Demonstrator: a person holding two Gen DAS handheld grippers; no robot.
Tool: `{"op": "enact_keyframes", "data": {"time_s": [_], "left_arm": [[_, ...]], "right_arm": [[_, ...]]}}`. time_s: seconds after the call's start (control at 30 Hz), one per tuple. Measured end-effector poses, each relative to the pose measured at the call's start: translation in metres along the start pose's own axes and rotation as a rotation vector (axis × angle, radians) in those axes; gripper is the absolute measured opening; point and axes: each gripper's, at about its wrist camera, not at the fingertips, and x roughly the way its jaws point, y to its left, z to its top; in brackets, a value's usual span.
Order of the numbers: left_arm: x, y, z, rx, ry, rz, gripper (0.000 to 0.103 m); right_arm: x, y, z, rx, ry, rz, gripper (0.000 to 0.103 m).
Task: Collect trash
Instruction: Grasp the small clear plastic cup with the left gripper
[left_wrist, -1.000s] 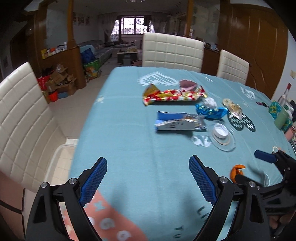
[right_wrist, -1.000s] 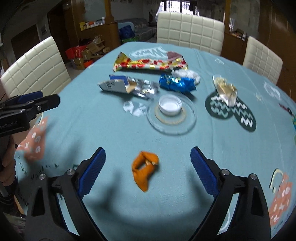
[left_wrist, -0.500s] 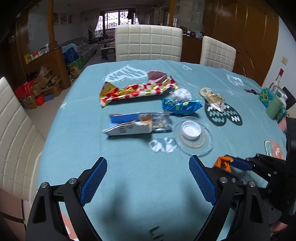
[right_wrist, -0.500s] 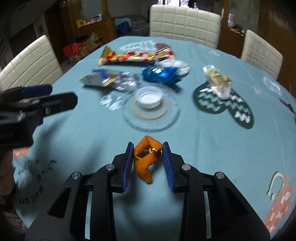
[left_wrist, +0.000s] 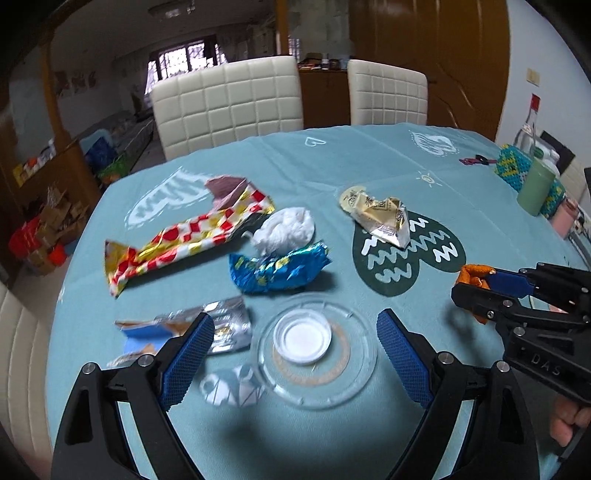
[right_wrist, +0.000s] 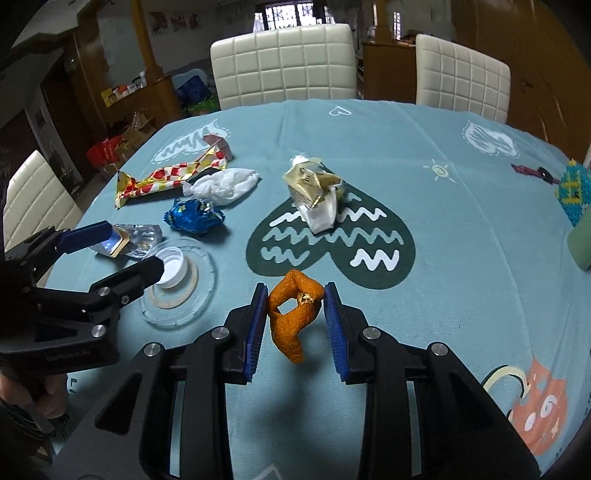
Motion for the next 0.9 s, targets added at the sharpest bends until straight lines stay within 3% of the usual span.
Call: {"op": "enact_keyframes", "data": {"time_s": [0.07,0.13,0.23,0.37,0.43,0.9], "left_arm": [[0.007,-0.004,0.003,0.019,0.003,0.010,0.087],[0.012,-0.007,0.004,0.024,0.015,0.003,0.074],[0.026,-0.006,0.003,0.020,0.066,-0.008,0.064],[0.035,-0.004,-0.004,0.015,0.086,-0.003,0.060],[0.037,-0.004,-0.006,0.020,0.090,-0.012,0.039],[-0.007,0.004,-0.007,0.008,0.014,-0.004,0.039]], "right_arm": [[0.001,-0.002,0.000,0.005,0.003,0.007,0.034],[0.003,-0.001,0.000,0.004,0.006,0.017,0.034],[0.005,0.002,-0.002,-0.004,0.009,0.028,0.034],[0.004,0.003,-0.002,-0.004,0.009,0.038,0.034],[0.005,0.003,-0.003,-0.001,0.011,0.042,0.034],[-0.009,0.022,-0.005,-0.032,-0.010,0.058,0.034]]}}
